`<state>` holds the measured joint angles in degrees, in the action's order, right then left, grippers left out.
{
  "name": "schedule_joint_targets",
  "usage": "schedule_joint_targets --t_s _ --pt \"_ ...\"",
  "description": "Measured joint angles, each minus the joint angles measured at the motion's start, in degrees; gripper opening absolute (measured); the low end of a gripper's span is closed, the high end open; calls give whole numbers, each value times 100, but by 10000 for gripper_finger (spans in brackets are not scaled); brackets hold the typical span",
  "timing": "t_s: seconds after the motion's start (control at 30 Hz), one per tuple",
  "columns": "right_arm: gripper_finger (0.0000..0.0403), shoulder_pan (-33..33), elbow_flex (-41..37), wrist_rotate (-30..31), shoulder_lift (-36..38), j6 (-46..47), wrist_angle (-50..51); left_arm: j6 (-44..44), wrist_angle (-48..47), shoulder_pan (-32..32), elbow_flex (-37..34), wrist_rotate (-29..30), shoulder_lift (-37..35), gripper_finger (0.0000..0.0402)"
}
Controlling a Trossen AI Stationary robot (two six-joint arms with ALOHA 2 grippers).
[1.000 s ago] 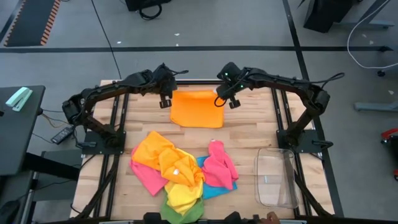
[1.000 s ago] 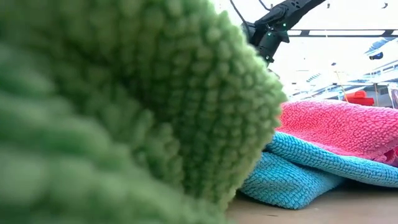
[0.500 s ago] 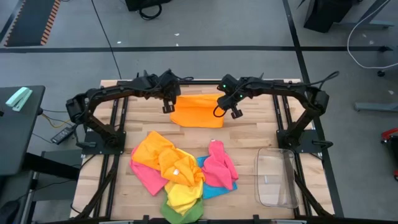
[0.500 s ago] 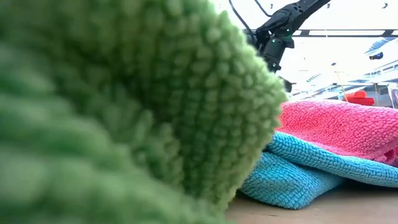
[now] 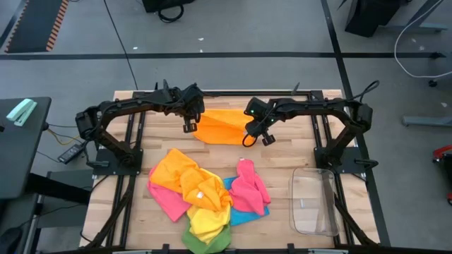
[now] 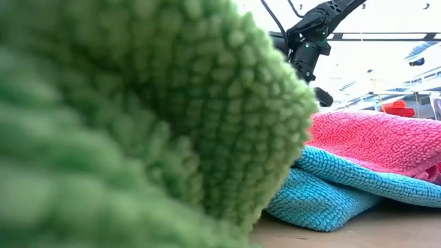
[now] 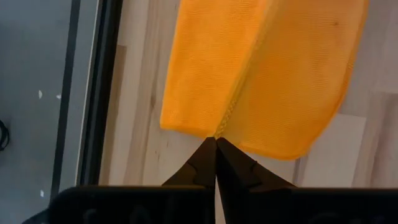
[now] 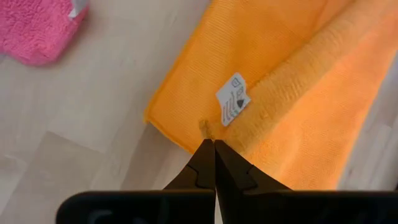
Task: Fold microfiber towels
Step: Fold the orange towel
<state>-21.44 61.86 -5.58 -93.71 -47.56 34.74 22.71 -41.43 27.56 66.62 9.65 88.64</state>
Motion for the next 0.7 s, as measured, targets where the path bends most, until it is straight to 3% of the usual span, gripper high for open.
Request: schedule_joint_targets --t_s 0.27,0.57,0.7 --pt "3 98 -144 24 0 91 -129 8 409 -133 -655 -26 9 20" --pt "3 101 -144 42 0 1 -112 -65 390 -345 -744 -28 9 6" --pt "3 136 -144 -18 0 -1 -74 -121 383 -409 -744 -48 22 20"
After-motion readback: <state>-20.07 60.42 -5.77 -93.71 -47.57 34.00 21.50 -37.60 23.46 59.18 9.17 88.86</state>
